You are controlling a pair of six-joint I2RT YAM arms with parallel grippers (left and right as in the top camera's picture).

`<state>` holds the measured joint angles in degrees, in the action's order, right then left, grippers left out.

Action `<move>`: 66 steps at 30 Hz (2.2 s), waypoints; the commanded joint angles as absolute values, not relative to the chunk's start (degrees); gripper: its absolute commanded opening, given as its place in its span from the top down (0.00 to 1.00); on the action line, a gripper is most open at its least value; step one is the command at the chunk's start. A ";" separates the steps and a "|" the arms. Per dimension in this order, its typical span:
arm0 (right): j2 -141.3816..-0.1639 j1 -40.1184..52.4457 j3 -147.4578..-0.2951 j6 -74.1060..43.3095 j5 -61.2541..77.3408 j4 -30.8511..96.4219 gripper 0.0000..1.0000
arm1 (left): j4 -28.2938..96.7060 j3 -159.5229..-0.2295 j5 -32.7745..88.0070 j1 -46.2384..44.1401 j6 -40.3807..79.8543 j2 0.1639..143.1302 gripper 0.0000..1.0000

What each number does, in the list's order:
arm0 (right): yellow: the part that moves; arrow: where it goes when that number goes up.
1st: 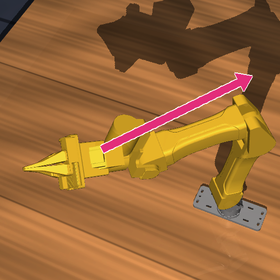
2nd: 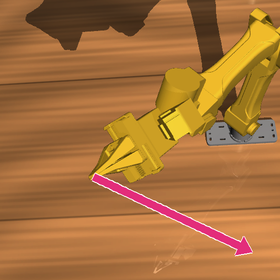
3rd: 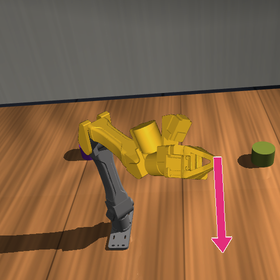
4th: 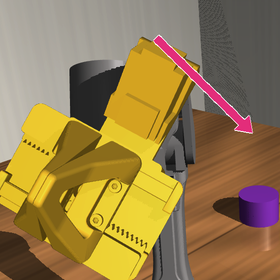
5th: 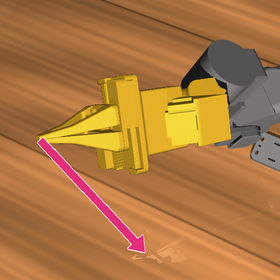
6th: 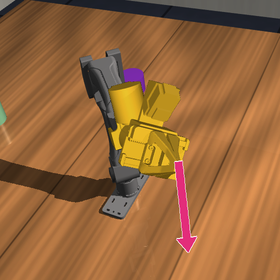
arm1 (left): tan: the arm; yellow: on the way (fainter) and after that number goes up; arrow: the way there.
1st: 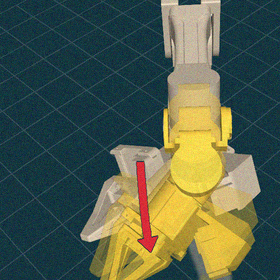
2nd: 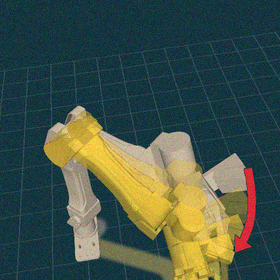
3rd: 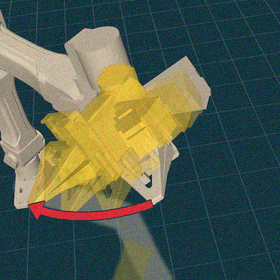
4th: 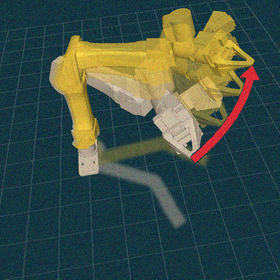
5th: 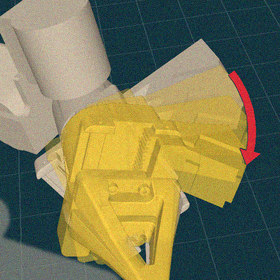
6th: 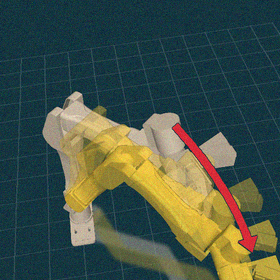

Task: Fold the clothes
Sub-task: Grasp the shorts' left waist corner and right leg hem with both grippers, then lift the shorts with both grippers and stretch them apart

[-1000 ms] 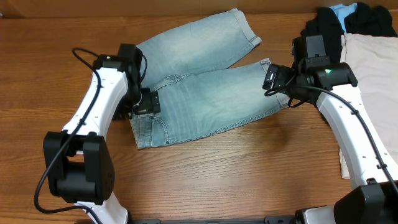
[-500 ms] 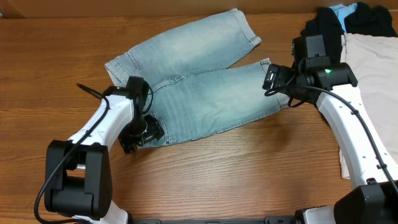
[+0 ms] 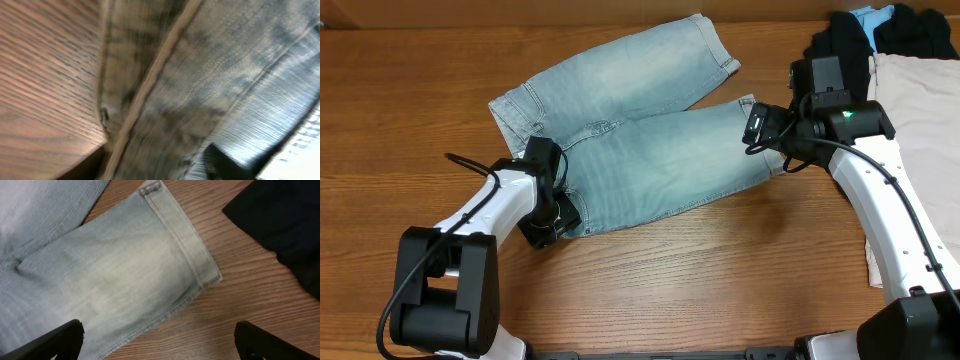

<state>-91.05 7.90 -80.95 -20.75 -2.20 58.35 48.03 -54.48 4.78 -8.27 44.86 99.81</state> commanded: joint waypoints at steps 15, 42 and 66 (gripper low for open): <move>-90.67 7.68 -71.81 -30.59 -2.66 59.46 0.04 | 48.10 -53.45 -0.64 3.27 35.77 99.66 0.96; -90.67 9.06 -46.94 -31.99 7.77 37.06 0.46 | 48.31 -53.41 3.01 8.05 35.09 99.66 0.96; -89.71 7.53 -45.93 -31.75 6.09 32.88 0.96 | 54.46 -57.47 2.81 8.27 32.77 99.63 0.96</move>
